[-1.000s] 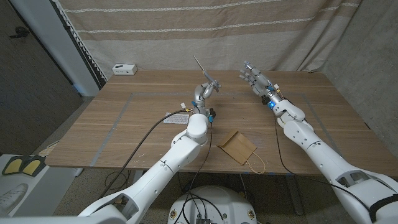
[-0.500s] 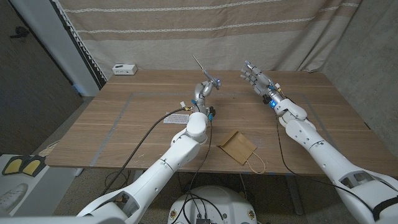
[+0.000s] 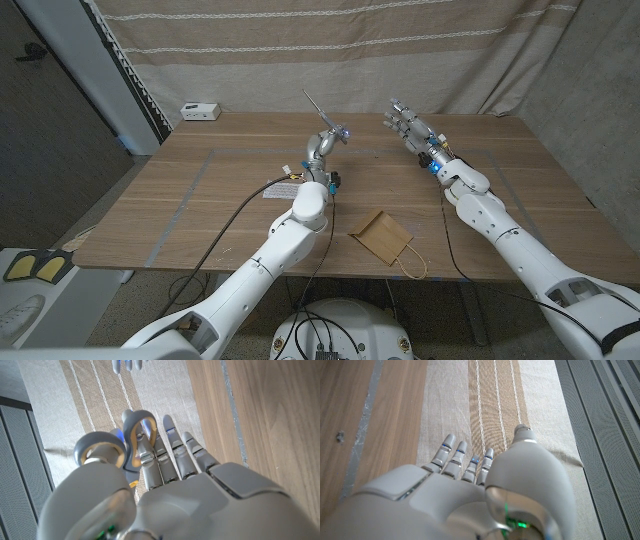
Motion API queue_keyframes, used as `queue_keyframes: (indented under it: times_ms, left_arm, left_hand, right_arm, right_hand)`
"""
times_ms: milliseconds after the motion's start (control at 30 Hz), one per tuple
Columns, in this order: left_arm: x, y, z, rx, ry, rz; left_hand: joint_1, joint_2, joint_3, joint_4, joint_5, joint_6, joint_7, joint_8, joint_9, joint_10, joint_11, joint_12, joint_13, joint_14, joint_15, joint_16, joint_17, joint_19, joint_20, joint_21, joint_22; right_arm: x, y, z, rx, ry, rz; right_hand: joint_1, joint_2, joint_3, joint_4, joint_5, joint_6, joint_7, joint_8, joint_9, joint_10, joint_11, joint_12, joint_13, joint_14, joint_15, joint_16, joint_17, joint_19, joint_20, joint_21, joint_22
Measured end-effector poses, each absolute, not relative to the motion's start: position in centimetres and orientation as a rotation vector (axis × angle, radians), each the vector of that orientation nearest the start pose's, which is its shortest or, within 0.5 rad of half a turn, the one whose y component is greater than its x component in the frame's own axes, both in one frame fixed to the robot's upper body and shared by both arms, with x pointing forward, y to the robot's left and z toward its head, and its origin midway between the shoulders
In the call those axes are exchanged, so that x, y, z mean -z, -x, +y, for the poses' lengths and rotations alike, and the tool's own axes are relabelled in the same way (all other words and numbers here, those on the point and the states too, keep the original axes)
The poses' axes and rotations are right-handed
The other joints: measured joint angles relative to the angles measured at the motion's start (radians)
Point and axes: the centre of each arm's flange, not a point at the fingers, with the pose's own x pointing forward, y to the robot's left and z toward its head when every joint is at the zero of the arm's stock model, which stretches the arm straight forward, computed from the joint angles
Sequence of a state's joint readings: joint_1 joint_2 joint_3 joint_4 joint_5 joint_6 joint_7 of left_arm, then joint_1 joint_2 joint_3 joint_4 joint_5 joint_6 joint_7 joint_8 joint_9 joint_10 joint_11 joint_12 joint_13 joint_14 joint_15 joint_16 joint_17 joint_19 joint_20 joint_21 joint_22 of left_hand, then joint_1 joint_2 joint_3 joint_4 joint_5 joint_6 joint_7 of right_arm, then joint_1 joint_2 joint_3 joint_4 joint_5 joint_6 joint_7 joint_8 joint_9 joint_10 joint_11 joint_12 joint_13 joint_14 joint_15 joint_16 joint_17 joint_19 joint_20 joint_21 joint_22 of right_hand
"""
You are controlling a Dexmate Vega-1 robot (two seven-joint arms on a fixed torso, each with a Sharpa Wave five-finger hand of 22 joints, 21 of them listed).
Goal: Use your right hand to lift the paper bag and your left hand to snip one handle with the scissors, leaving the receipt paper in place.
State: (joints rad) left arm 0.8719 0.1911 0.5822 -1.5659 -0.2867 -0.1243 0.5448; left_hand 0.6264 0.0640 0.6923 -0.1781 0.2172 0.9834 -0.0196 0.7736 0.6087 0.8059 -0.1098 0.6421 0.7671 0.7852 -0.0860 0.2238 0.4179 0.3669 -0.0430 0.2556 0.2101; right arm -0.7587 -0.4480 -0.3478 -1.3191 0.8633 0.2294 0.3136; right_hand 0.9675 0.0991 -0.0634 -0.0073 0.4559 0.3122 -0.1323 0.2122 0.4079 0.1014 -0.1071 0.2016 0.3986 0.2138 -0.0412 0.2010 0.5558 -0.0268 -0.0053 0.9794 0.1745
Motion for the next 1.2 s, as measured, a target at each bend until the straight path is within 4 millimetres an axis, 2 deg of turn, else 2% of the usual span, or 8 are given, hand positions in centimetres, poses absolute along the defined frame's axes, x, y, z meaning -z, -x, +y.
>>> queue_keyframes:
  times_ms: [233, 300, 333, 433, 500, 733, 1033, 1200]
  left_arm:
    - [1.2, -59.7, 8.3, 0.058, 0.121, -0.642]
    - [1.2, -59.7, 8.6, 0.059, 0.125, -0.641]
    - [1.2, -59.7, 8.7, 0.058, 0.125, -0.642]
    - [1.3, -59.6, 9.0, 0.058, 0.127, -0.642]
    - [1.3, -59.5, 9.3, 0.061, 0.129, -0.637]
    - [1.5, -59.4, 9.7, 0.072, 0.129, -0.626]
    - [1.8, -59.0, 10.2, 0.084, 0.138, -0.621]
    - [1.8, -58.7, 10.4, 0.088, 0.150, -0.621]
  left_hand:
    - [-0.002, 0.002, 0.001, -0.001, -0.002, -0.001, 0.001, 0.004, -0.020, -0.008, -0.004, 0.016, 0.061, 0.077, -0.019, 0.046, 0.069, 0.019, 0.002, 0.021, 0.016]
    - [0.018, -0.018, 0.001, -0.001, -0.010, -0.001, 0.001, 0.005, -0.031, -0.013, -0.002, 0.047, 0.092, 0.102, -0.028, 0.085, 0.129, 0.019, 0.002, 0.026, 0.026]
    - [0.032, -0.031, -0.010, 0.006, -0.012, -0.001, 0.001, 0.010, -0.035, -0.016, 0.001, 0.055, 0.110, 0.107, -0.032, 0.104, 0.162, 0.021, -0.001, 0.032, 0.031]
    - [0.092, -0.051, -0.063, 0.005, -0.018, 0.014, -0.014, 0.010, -0.067, -0.008, 0.009, 0.058, 0.160, 0.112, -0.037, 0.163, 0.260, 0.030, -0.001, 0.050, 0.047]
    - [0.120, -0.056, -0.083, 0.007, -0.018, 0.024, -0.024, 0.010, -0.084, -0.002, 0.016, 0.058, 0.178, 0.112, -0.037, 0.186, 0.303, 0.038, 0.000, 0.059, 0.055]
    - [0.154, -0.068, -0.106, 0.011, -0.021, 0.040, -0.040, 0.009, -0.113, 0.001, 0.018, 0.063, 0.203, 0.112, -0.037, 0.221, 0.375, 0.049, -0.004, 0.074, 0.067]
    - [0.210, -0.089, -0.181, 0.017, -0.025, 0.060, -0.060, -0.002, -0.139, 0.002, 0.019, 0.084, 0.286, 0.076, -0.023, 0.349, 0.594, 0.050, -0.003, 0.113, 0.113]
    - [0.219, -0.097, -0.208, 0.019, -0.025, 0.072, -0.072, -0.013, -0.171, 0.008, 0.025, 0.123, 0.344, 0.069, -0.023, 0.384, 0.646, 0.064, -0.004, 0.133, 0.131]
  right_arm:
    - [-2.9, -64.5, -24.0, -0.520, -0.222, -0.665]
    - [-2.9, -64.6, -23.8, -0.518, -0.225, -0.666]
    - [-2.9, -64.6, -23.8, -0.516, -0.225, -0.667]
    - [-2.9, -64.6, -23.4, -0.516, -0.228, -0.667]
    - [-2.9, -64.6, -23.2, -0.515, -0.229, -0.667]
    - [-3.0, -64.4, -22.9, -0.515, -0.231, -0.670]
    - [-2.8, -64.2, -22.7, -0.508, -0.230, -0.669]
    - [-2.8, -64.2, -22.8, -0.505, -0.229, -0.669]
  right_hand:
    - [0.004, 0.004, 0.003, -0.003, 0.000, 0.000, 0.000, 0.000, 0.000, 0.000, 0.000, 0.002, 0.000, 0.000, 0.000, 0.000, -0.004, 0.000, 0.000, 0.000, 0.000]
    - [0.004, 0.004, 0.003, -0.003, 0.000, 0.000, 0.000, 0.000, 0.000, 0.000, 0.000, 0.002, 0.000, 0.000, 0.000, 0.000, -0.005, 0.000, 0.000, 0.000, 0.000]
    - [0.004, 0.004, 0.003, -0.003, 0.000, 0.000, 0.000, 0.000, 0.000, 0.000, 0.000, 0.005, 0.000, 0.000, 0.000, 0.000, -0.005, 0.000, 0.000, 0.000, 0.000]
    - [0.004, 0.004, 0.003, -0.003, 0.000, 0.000, 0.000, 0.000, 0.000, 0.000, 0.000, 0.006, 0.000, 0.000, 0.000, 0.000, -0.005, 0.000, 0.000, 0.000, 0.000]
    - [0.004, 0.004, 0.003, -0.003, 0.000, 0.000, 0.000, 0.000, 0.000, 0.000, 0.000, 0.006, -0.004, 0.000, 0.000, 0.000, -0.005, 0.001, 0.001, 0.000, 0.000]
    - [0.004, 0.015, 0.003, -0.003, 0.000, 0.000, 0.000, 0.000, 0.000, 0.000, 0.000, 0.006, -0.005, 0.000, 0.000, 0.000, -0.009, 0.004, 0.004, -0.008, 0.000]
    - [0.004, 0.015, 0.003, -0.011, 0.000, 0.000, 0.000, 0.000, 0.000, 0.000, 0.000, 0.006, -0.004, 0.000, 0.000, 0.000, -0.014, 0.004, 0.004, -0.008, 0.000]
    - [0.004, 0.015, 0.003, -0.011, 0.000, 0.000, 0.000, 0.000, -0.005, 0.000, 0.000, 0.006, -0.004, 0.000, 0.000, 0.000, -0.015, 0.004, 0.004, -0.015, 0.000]
